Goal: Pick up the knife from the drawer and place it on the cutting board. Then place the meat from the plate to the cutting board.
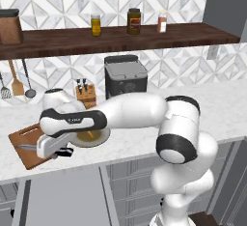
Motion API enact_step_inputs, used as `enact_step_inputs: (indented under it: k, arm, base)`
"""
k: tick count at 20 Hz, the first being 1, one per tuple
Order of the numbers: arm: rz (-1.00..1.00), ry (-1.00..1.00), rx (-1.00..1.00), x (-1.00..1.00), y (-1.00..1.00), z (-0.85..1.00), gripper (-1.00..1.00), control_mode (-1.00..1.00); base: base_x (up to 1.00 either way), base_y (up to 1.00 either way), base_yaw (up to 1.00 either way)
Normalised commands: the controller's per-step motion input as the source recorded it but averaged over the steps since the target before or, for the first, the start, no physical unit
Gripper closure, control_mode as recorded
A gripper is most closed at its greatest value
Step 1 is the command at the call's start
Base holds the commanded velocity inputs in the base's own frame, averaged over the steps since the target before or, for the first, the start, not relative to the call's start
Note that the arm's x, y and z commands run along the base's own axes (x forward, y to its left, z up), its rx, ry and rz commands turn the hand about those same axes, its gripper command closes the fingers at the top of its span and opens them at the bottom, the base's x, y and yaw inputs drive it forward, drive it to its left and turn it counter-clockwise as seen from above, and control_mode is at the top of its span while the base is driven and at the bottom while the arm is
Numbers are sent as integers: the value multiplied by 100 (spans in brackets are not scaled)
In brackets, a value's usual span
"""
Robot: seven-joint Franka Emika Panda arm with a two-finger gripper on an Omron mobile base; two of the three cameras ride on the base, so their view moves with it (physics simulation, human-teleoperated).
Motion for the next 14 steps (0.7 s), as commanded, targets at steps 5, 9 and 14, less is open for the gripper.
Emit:
enact_step_inputs:
  k: [5,9,14]
  arm:
    - [0,0,-2,22,29,-3,100,-100]
    - [0,0,0,28,15,0,100,-100]
    - [0,-11,0,18,21,0,100,-100]
  base:
    - [0,0,0]
    - [0,0,0]
    - [0,0,0]
